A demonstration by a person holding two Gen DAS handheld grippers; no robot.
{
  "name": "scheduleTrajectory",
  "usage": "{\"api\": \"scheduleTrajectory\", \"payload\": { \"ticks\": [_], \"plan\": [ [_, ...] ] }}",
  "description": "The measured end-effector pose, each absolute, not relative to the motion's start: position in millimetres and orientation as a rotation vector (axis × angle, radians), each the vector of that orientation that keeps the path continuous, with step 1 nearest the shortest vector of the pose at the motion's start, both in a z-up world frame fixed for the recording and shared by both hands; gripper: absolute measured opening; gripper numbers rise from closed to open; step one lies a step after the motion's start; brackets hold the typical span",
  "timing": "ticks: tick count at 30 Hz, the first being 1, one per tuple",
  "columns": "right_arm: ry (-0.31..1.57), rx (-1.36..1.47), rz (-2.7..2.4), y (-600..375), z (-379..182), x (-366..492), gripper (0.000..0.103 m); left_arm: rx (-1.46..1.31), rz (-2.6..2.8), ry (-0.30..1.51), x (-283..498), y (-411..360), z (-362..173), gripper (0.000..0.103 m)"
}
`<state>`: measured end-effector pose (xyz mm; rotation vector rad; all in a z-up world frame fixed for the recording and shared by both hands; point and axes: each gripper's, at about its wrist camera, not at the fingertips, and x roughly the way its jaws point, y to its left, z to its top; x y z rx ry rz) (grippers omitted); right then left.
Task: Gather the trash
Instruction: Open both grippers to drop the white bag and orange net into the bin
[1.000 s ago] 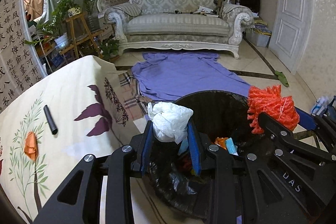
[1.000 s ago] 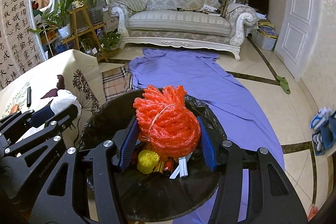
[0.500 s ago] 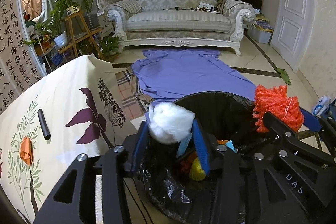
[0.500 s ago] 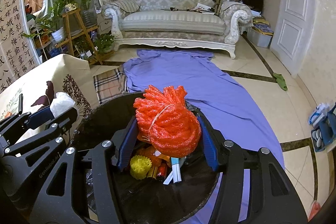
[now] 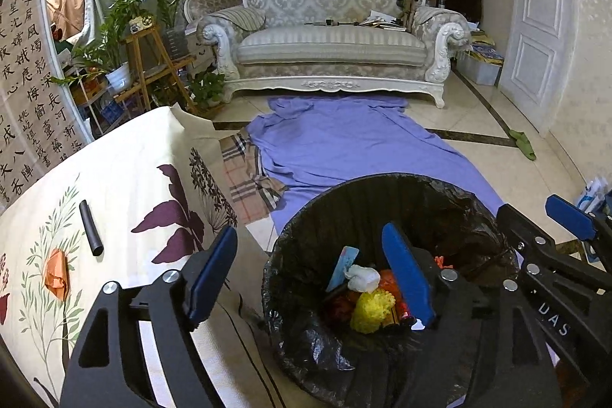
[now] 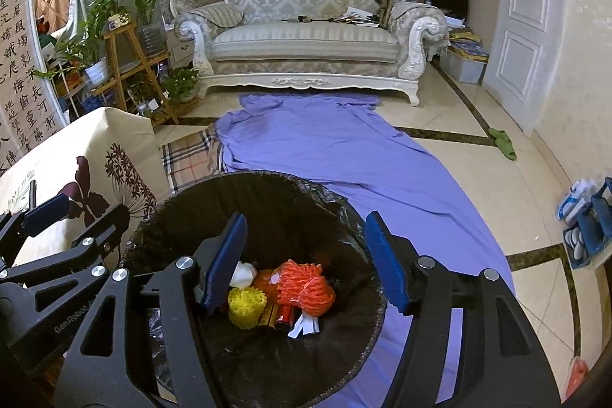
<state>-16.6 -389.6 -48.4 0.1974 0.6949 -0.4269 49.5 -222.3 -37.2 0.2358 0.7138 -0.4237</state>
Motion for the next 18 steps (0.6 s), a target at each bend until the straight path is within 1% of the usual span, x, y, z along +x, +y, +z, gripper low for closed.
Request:
{"api": "scheduleTrajectory", "payload": {
  "ticks": [1,3,12,18],
  "plan": [
    [0.695,0.199,-0.431,-390,-48,-17,0.064,0.235,-0.423,0.713,50,-222,-37,0.077],
    [0.696,0.203,-0.437,-391,-49,-18,0.069,0.235,-0.423,0.714,49,-222,-37,0.078],
    [0.701,0.203,-0.438,-389,-49,-19,0.069,0.227,-0.426,0.719,49,-216,-35,0.079],
    [0.713,0.212,-0.408,-377,-51,-18,0.07,0.208,-0.402,0.727,48,-196,-32,0.079]
  ]
}}
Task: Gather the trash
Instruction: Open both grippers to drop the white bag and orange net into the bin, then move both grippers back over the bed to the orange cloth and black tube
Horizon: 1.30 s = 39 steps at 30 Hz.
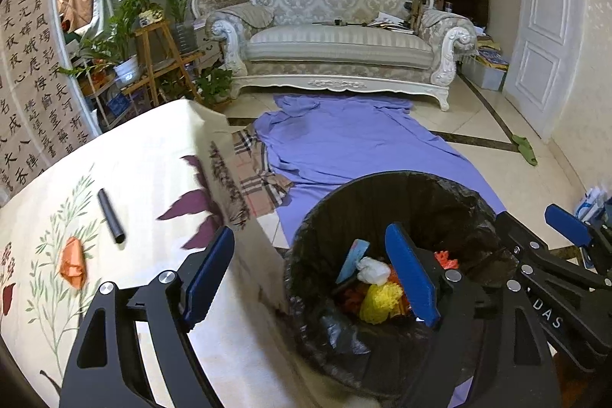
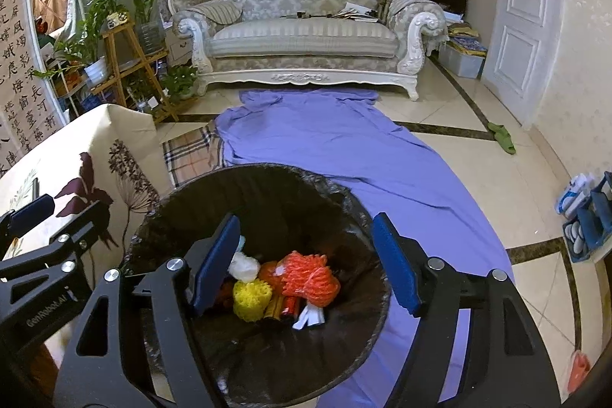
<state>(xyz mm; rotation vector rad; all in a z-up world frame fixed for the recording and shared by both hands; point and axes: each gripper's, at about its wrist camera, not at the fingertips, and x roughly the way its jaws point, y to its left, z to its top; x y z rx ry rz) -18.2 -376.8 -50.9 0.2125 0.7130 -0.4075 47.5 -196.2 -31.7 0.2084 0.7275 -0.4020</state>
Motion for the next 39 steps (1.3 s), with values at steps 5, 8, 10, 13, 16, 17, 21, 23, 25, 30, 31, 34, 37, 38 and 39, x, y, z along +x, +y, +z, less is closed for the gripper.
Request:
{"api": "scheduleTrajectory", "payload": {
  "ticks": [5,8,10,13,16,17,21,23,25,30,31,34,37,38,39],
  "plan": [
    [0.723,0.195,-0.363,-357,-50,-15,0.07,0.186,-0.352,0.742,48,-170,-32,0.079],
    [0.726,0.184,-0.324,-342,-48,-9,0.07,0.181,-0.316,0.747,49,-153,-32,0.079],
    [0.729,0.173,-0.293,-329,-47,-5,0.07,0.174,-0.291,0.756,51,-141,-33,0.079],
    [0.733,0.16,-0.248,-312,-45,3,0.07,0.158,-0.242,0.773,55,-120,-35,0.079],
    [0.737,0.149,-0.201,-296,-43,12,0.07,0.145,-0.186,0.781,61,-97,-37,0.079],
    [0.738,0.142,-0.187,-290,-43,15,0.07,0.142,-0.173,0.783,64,-91,-36,0.079],
    [0.741,0.111,-0.131,-265,-40,28,0.07,0.122,-0.099,0.797,81,-59,-39,0.079],
    [0.74,0.101,-0.112,-255,-39,32,0.07,0.118,-0.076,0.815,90,-48,-42,0.079],
    [0.739,0.092,-0.093,-246,-37,37,0.07,0.11,-0.058,0.843,101,-37,-47,0.079],
    [0.741,0.076,-0.064,-233,-36,46,0.07,0.103,-0.071,0.88,116,-29,-51,0.072],
    [0.742,0.074,-0.06,-231,-35,48,0.07,0.121,-0.07,0.878,118,-30,-51,0.065],
    [0.741,0.065,-0.049,-225,-33,53,0.07,0.114,-0.089,0.89,120,-27,-55,0.05],
    [0.739,0.057,-0.038,-219,-32,55,0.07,0.11,-0.114,0.884,116,-26,-54,0.032],
    [0.739,0.054,-0.034,-217,-31,56,0.07,0.114,-0.122,0.881,116,-26,-54,0.03],
    [0.739,0.052,-0.029,-215,-31,58,0.07,0.114,-0.127,0.88,116,-26,-54,0.03]
  ]
}}
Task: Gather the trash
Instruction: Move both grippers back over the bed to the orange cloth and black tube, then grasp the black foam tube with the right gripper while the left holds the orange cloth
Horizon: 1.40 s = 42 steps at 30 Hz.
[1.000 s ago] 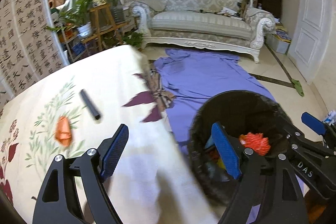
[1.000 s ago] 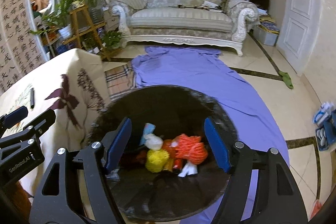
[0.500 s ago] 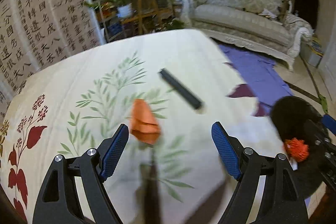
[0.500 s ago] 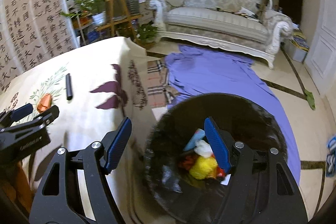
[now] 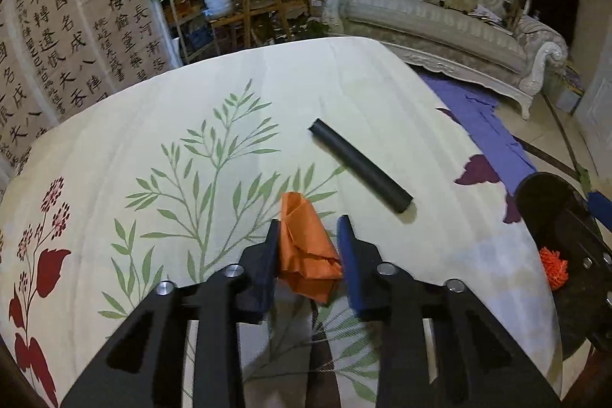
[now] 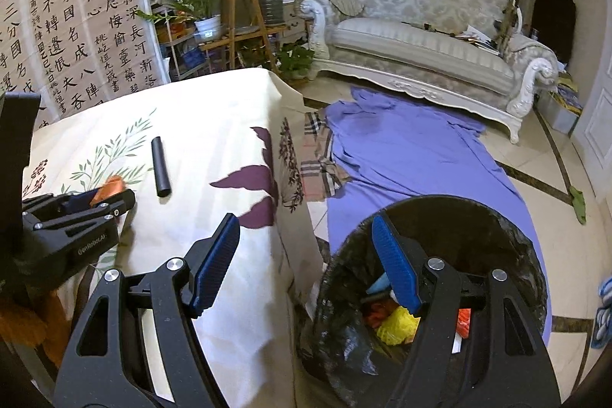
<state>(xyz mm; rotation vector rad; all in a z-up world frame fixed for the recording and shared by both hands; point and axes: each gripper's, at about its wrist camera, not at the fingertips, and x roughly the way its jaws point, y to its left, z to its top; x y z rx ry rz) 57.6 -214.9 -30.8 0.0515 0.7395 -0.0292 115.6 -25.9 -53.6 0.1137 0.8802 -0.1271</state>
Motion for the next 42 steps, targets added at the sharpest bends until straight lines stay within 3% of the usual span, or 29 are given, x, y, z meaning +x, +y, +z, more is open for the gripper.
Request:
{"api": "scheduleTrajectory", "payload": {
  "ticks": [20,32,37,42],
  "plan": [
    [0.78,-0.063,0.189,-119,-34,102,0.068,0.003,0.055,0.884,112,92,-52,0.029],
    [0.86,-0.122,0.205,-83,-46,153,0.05,-0.049,0.103,0.881,110,135,-51,0.029],
    [0.884,-0.137,0.203,-80,-49,156,0.037,-0.053,0.094,0.878,112,134,-50,0.029],
    [0.884,-0.154,0.209,-75,-50,147,0.017,-0.056,0.087,0.875,109,137,-50,0.029]
  ]
}}
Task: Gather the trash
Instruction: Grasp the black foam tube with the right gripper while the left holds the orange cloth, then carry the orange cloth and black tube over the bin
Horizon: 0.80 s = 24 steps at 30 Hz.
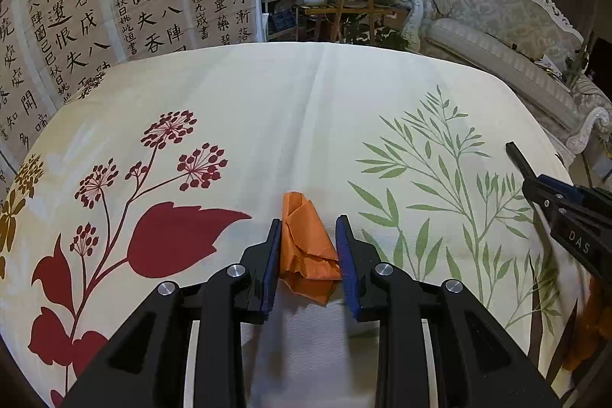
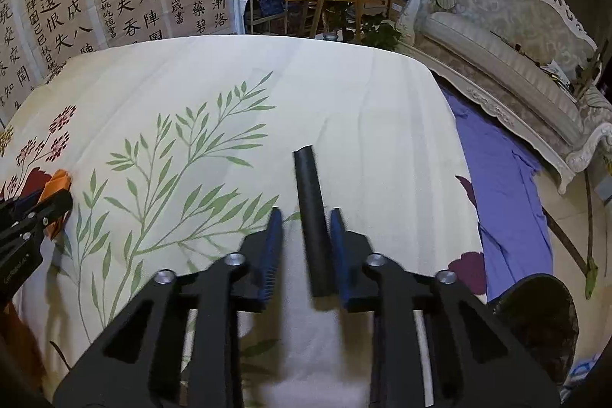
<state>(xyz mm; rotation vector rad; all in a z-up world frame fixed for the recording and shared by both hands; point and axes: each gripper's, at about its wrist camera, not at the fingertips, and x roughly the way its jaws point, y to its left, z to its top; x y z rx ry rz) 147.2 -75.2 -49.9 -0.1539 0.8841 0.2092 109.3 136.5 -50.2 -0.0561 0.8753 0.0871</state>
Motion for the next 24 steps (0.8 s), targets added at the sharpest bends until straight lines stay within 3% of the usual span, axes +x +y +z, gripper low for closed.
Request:
{"api": "scheduleTrajectory", "payload": {
  "ticks": [24],
  "plan": [
    [0.884,-0.1,0.244,-76,-47,63,0.013,-0.047,0.006,0.847,71,106,-45,0.029]
  ]
}}
